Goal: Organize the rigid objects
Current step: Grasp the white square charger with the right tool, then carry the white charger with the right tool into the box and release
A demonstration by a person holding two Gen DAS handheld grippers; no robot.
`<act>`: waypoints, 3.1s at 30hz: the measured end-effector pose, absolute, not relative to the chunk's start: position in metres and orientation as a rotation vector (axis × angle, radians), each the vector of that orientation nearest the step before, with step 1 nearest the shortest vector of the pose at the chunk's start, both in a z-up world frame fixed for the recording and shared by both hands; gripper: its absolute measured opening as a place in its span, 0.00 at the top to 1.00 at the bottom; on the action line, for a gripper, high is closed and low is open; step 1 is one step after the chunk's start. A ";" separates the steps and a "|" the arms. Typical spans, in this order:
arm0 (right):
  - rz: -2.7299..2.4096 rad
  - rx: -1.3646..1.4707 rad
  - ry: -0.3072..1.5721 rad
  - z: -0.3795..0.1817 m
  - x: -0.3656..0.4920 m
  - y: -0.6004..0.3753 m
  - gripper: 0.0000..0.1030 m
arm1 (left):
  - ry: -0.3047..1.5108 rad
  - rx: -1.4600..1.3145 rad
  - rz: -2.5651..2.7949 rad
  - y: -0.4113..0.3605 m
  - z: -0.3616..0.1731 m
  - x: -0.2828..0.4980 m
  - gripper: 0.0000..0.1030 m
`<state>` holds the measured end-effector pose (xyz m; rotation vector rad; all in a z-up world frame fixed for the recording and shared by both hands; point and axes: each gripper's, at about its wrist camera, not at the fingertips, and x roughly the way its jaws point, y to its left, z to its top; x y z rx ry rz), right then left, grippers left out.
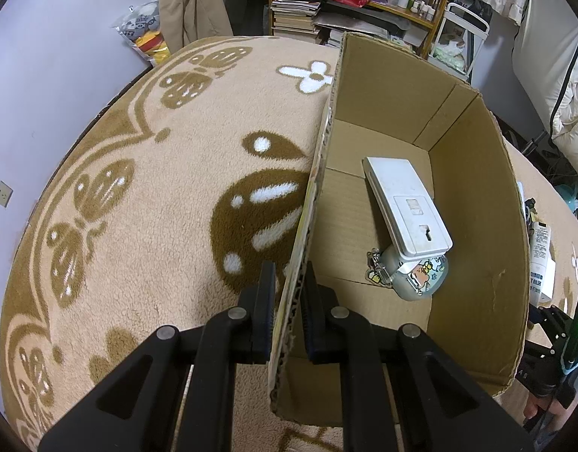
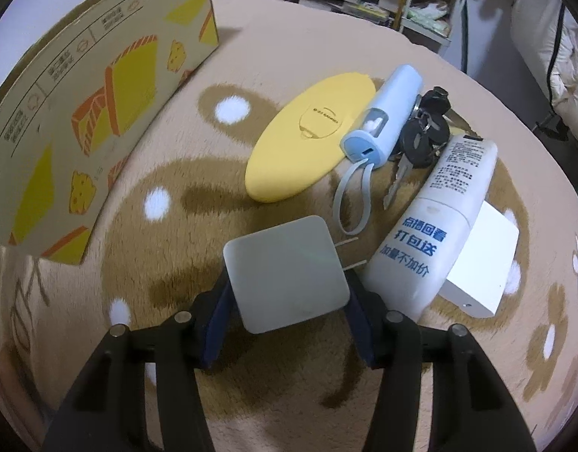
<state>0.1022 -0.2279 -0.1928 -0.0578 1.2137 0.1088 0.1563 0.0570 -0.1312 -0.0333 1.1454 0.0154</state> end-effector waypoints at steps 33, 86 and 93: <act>0.246 0.076 0.905 -0.059 0.155 -0.162 0.43 | 1.134 -0.047 0.003 0.057 -0.129 0.159 0.91; 0.234 -0.078 0.849 -0.051 0.149 -0.127 0.01 | 1.122 -0.091 -0.006 0.064 -0.129 0.158 0.91; 0.115 -0.058 0.863 -0.054 0.149 -0.173 0.01 | 1.117 -0.103 -0.012 0.066 -0.127 0.158 0.91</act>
